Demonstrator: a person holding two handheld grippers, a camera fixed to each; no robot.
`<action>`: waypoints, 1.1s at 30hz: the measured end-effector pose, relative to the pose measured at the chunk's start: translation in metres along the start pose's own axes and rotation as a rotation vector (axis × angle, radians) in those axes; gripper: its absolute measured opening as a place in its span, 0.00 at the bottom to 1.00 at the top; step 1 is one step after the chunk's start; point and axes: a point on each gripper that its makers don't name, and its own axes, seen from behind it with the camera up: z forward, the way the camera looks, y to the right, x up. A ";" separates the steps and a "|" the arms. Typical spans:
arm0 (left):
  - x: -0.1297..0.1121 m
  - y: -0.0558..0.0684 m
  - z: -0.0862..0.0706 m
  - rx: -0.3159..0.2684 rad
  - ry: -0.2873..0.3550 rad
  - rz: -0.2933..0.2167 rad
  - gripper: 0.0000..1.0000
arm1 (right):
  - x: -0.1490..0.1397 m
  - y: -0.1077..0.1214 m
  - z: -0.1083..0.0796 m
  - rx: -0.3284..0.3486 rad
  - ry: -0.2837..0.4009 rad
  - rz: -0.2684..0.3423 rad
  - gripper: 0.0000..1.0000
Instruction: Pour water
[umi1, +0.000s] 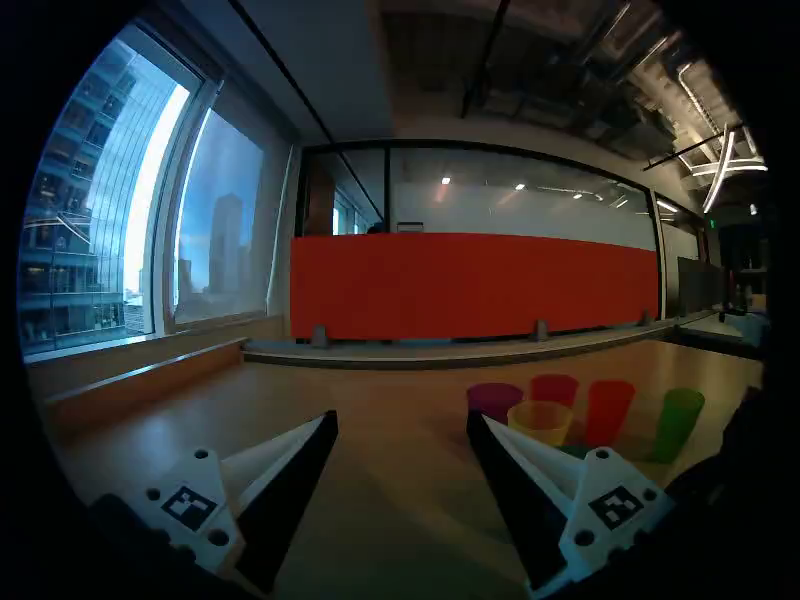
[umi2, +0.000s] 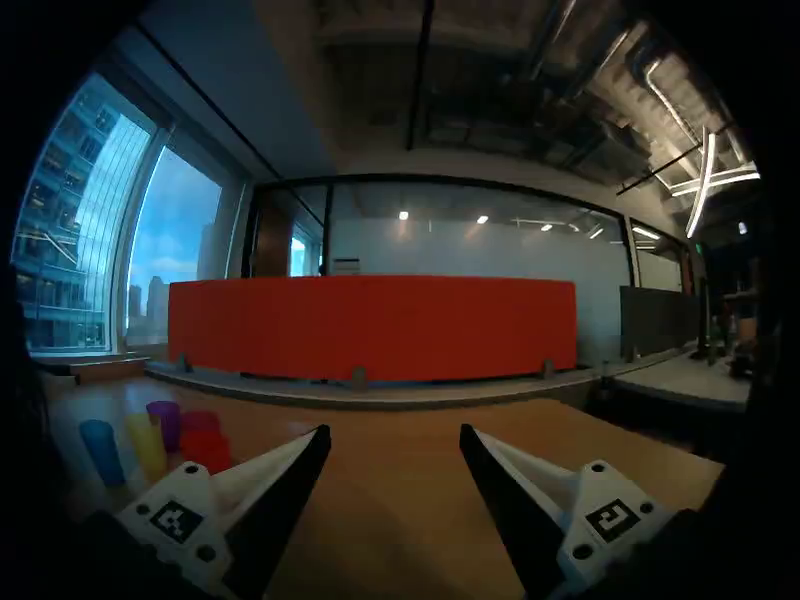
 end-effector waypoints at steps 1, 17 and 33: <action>0.000 0.000 0.000 0.000 0.000 0.000 0.96 | -0.002 0.000 0.000 0.002 -0.003 0.000 1.00; 0.001 0.000 0.000 0.000 0.000 0.000 0.96 | -0.023 0.004 0.005 -0.006 -0.040 0.013 1.00; 0.001 0.001 0.000 0.000 0.000 0.000 0.96 | -0.033 0.008 0.007 -0.016 -0.067 0.002 1.00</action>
